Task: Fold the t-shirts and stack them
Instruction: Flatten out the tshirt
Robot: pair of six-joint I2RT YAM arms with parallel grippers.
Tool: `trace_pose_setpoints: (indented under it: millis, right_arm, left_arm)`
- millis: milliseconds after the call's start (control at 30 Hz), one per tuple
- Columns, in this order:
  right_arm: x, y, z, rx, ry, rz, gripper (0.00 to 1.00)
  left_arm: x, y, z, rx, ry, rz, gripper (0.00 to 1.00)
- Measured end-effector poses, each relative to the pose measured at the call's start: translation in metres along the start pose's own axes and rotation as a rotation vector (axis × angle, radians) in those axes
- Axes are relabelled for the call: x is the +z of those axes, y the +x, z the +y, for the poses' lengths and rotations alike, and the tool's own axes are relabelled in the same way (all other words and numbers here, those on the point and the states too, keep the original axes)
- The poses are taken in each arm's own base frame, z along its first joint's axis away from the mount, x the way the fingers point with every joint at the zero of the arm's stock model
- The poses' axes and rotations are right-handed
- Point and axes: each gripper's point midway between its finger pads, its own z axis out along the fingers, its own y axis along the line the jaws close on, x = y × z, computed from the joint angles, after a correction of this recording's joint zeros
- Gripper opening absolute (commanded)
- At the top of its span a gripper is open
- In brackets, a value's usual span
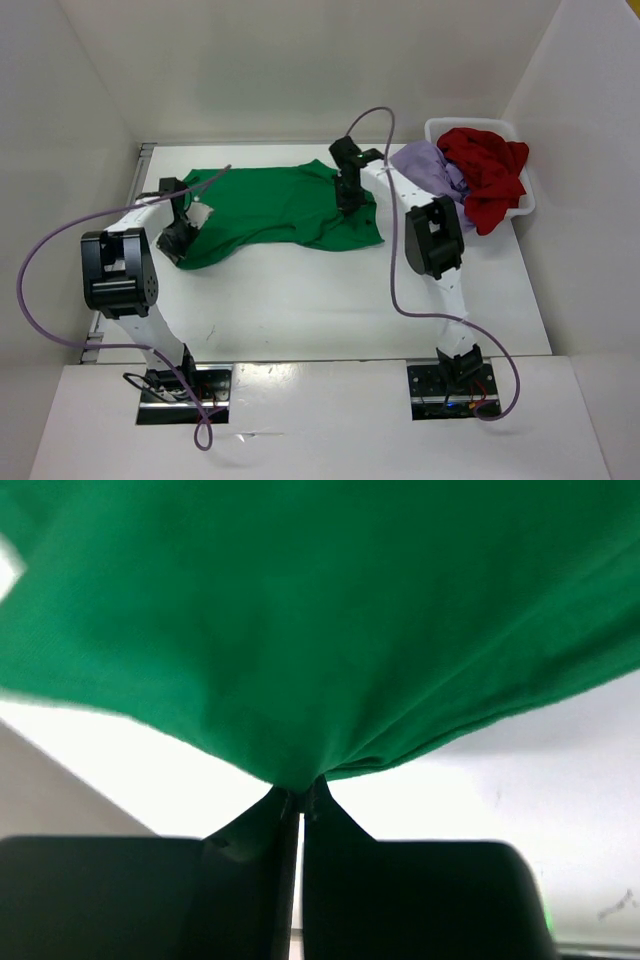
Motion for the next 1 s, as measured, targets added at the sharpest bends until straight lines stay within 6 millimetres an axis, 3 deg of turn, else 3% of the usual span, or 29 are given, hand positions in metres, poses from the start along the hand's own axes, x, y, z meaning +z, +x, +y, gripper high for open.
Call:
trace_pose_setpoints:
  millis: [100, 167, 267, 333, 467, 500, 567, 633, 667, 733, 800, 867, 933, 1000]
  right_arm:
    - [-0.038, -0.002, -0.021, 0.040, -0.006, -0.023, 0.00]
    - [-0.076, 0.011, -0.041, 0.087, -0.004, -0.048, 0.00]
    - [-0.129, 0.058, -0.056, 0.175, -0.052, -0.066, 0.00]
    - [-0.151, 0.112, -0.049, 0.219, -0.103, -0.031, 0.00]
    - [-0.160, 0.198, -0.032, 0.264, -0.182, 0.086, 0.00]
    - [-0.157, 0.209, -0.032, 0.278, -0.183, 0.117, 0.00]
    - [-0.150, 0.209, -0.031, 0.297, -0.170, 0.135, 0.00]
    - [-0.146, 0.184, -0.027, 0.299, -0.148, 0.141, 0.00]
    - [-0.144, 0.155, -0.022, 0.298, -0.154, 0.108, 0.00]
    - [-0.146, 0.066, -0.010, 0.288, -0.173, -0.022, 0.00]
    - [-0.156, -0.027, -0.004, 0.276, -0.190, -0.205, 0.00]
    - [-0.180, -0.105, -0.009, 0.281, -0.171, -0.385, 0.00]
    - [-0.223, -0.159, -0.019, 0.305, -0.165, -0.563, 0.00]
    - [-0.281, -0.184, -0.032, 0.332, -0.153, -0.732, 0.00]
  left_arm:
    - [-0.020, -0.003, 0.016, -0.043, 0.001, -0.047, 0.00]
    - [-0.041, -0.002, 0.028, -0.056, -0.035, -0.101, 0.00]
    - [-0.073, 0.011, 0.035, -0.070, -0.095, -0.164, 0.00]
    - [-0.084, 0.027, 0.027, -0.060, -0.105, -0.172, 0.00]
    - [-0.077, 0.056, 0.004, -0.037, -0.055, -0.114, 0.00]
    - [-0.073, 0.059, 0.000, -0.033, -0.036, -0.096, 0.00]
    - [-0.064, 0.058, -0.005, -0.030, 0.020, -0.058, 0.00]
    - [-0.058, 0.041, -0.001, -0.046, 0.068, -0.046, 0.00]
    - [-0.060, 0.024, 0.007, -0.053, 0.088, -0.052, 0.00]
    - [-0.072, -0.033, 0.039, -0.071, 0.068, -0.132, 0.00]
    - [-0.102, -0.093, 0.078, -0.097, 0.000, -0.264, 0.00]
    - [-0.161, -0.156, 0.121, -0.138, -0.109, -0.481, 0.00]
    - [-0.253, -0.195, 0.150, -0.165, -0.222, -0.744, 0.00]
    - [-0.340, -0.197, 0.156, -0.176, -0.303, -0.954, 0.00]
